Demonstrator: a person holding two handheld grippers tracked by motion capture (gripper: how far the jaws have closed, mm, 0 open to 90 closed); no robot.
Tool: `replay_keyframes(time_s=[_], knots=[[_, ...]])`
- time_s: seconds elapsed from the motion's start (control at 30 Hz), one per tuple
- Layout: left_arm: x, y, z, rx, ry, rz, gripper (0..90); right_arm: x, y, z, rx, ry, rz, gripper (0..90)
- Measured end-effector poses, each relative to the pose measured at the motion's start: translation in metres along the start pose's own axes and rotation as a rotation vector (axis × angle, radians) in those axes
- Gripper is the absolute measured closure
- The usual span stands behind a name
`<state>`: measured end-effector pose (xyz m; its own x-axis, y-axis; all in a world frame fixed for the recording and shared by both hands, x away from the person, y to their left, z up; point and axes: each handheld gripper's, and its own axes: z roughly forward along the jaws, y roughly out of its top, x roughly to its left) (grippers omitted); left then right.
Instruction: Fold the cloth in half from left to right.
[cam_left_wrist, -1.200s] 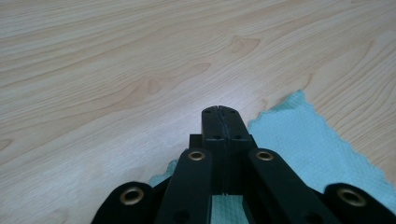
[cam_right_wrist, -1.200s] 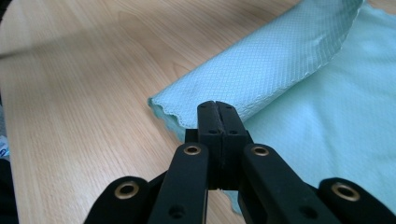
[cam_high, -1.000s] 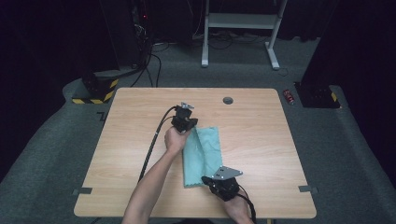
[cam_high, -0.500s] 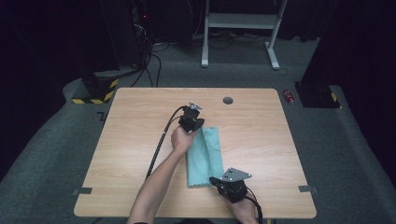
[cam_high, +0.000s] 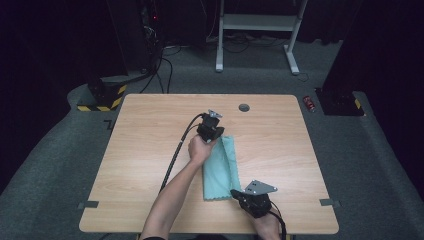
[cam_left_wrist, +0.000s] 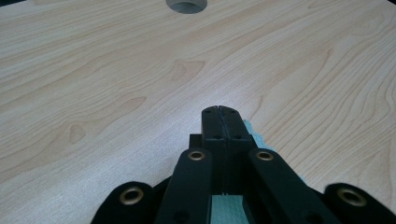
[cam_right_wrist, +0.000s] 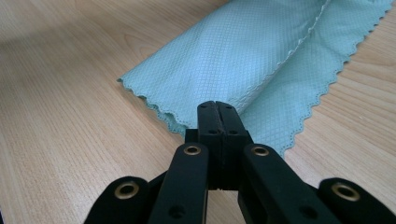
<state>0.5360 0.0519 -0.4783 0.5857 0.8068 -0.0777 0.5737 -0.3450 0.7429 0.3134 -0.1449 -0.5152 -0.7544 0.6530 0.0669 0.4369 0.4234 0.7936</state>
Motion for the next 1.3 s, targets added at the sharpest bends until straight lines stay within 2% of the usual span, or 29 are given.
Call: replay_keyframes(time_s=[0.57,0.67,1.1,1.2,1.3], knots=[[-0.008,0.001,0.015,0.005,-0.022,0.0,90.0,-0.009,-0.011,-0.008,0.017,-0.031,0.029,90.0],[-0.013,0.001,0.022,0.01,-0.029,0.002,90.0,-0.011,-0.013,-0.009,0.018,-0.032,0.037,90.0],[-0.02,0.0,0.034,0.031,-0.016,0.025,90.0,-0.012,-0.014,-0.008,0.038,-0.032,0.035,90.0],[-0.018,-0.001,0.035,0.029,-0.026,0.023,90.0,-0.009,-0.013,-0.007,0.047,-0.041,0.015,90.0],[-0.018,-0.001,0.035,0.026,-0.037,0.026,89.5,-0.011,-0.012,-0.005,0.058,-0.035,0.021,89.3]])
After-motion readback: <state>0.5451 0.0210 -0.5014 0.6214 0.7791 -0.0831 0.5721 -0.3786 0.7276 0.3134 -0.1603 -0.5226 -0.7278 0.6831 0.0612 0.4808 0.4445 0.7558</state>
